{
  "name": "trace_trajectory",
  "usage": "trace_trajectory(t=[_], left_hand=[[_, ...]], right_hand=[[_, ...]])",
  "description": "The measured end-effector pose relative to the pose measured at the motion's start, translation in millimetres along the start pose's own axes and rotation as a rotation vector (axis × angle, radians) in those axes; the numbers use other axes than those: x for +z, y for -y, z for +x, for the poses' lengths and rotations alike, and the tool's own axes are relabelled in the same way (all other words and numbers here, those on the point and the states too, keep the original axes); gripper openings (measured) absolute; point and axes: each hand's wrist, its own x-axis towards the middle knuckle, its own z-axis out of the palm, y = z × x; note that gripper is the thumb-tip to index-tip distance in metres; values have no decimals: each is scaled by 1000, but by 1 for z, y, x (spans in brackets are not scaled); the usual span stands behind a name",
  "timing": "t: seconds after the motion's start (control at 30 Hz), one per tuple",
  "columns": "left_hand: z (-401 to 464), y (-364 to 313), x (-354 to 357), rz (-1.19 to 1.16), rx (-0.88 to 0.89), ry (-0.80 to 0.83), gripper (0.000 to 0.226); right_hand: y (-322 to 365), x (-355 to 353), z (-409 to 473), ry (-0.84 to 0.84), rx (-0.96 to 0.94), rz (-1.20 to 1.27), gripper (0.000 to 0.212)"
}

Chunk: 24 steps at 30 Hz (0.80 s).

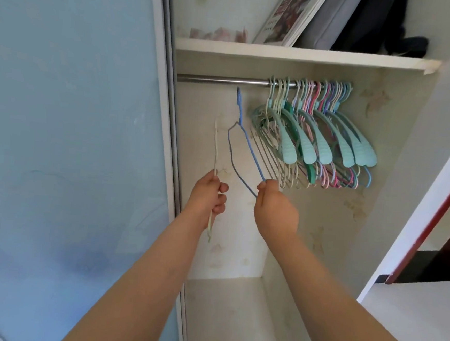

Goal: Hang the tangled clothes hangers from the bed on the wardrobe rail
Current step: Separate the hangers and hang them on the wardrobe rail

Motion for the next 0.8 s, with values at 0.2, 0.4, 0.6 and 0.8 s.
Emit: trace_trajectory(t=[0.2, 0.4, 0.6, 0.8], left_hand=[[22, -44, 31, 85, 75, 9, 54], [48, -66, 50, 115, 48, -2, 57], [71, -84, 68, 43, 40, 10, 41], [80, -101, 89, -87, -15, 55, 42]], right_hand=[[12, -17, 74, -107, -3, 15, 20], [5, -7, 99, -28, 57, 40, 20], [6, -17, 123, 120, 142, 0, 19], [-15, -13, 115, 230, 171, -231, 28]])
